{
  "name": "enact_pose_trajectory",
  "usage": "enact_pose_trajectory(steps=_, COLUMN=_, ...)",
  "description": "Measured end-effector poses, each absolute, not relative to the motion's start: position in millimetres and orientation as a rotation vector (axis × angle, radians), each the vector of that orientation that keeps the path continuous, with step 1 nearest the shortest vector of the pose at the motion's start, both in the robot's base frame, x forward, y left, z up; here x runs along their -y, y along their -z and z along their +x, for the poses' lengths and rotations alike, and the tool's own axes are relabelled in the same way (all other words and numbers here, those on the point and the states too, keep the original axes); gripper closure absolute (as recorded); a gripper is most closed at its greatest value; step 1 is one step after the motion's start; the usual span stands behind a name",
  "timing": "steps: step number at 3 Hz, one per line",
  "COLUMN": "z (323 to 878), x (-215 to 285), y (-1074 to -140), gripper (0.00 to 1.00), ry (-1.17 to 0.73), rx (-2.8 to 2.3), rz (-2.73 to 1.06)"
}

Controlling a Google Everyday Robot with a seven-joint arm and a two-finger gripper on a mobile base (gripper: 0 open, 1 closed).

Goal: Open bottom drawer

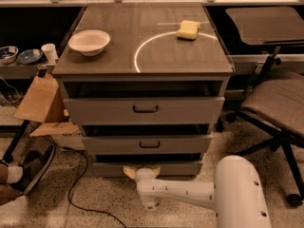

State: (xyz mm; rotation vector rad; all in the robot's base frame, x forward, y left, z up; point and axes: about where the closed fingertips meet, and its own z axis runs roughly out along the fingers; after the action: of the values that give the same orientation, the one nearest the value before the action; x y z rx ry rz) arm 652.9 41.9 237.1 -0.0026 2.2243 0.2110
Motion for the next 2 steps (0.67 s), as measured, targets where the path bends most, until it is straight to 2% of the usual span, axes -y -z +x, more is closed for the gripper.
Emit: enact_pose_trajectory(steps=2, z=650.0, x=-24.0, y=-216.2, gripper=0.0, ry=-0.188, rx=-2.274, rz=0.089)
